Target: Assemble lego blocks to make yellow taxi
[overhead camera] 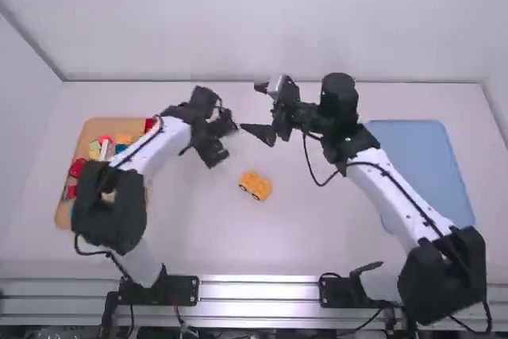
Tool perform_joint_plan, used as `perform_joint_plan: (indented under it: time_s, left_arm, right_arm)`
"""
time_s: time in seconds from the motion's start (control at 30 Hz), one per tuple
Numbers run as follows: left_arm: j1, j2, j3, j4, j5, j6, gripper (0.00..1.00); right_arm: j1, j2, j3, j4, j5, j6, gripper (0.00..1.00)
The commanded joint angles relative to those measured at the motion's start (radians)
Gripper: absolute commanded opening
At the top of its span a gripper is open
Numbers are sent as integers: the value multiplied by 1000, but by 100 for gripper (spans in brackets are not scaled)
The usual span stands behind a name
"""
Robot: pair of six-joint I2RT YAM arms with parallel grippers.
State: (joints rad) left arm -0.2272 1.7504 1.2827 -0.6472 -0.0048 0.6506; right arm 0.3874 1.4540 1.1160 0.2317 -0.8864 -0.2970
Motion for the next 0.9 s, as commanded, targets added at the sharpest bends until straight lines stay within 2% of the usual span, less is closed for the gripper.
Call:
perform_joint_plan:
  time_s: [0.0, 0.2, 0.3, 0.37, 0.47, 0.63, 0.87]
  left_arm:
    - [122, -89, 15, -19, -15, -197, 99]
    - [407, -235, 15, -59, -16, -540, 99]
    - [504, -274, 15, -60, -15, -658, 99]
    - [604, -302, 15, -64, -16, -811, 99]
    - [690, -306, 15, -79, -13, -920, 99]
    - [811, -301, -5, -103, -15, -1059, 99]
    - [874, -294, -14, -130, -13, -1066, 99]
  right_arm:
    - [45, 77, 113, -20, -3, 12, 98]
    - [143, 293, 383, -187, -2, -58, 98]
    - [169, 357, 476, -257, -2, -75, 98]
    - [187, 411, 549, -305, -2, -76, 98]
    - [203, 447, 589, -327, 6, -101, 99]
    - [224, 455, 594, -342, 84, -97, 98]
    - [217, 455, 594, -381, 102, -104, 98]
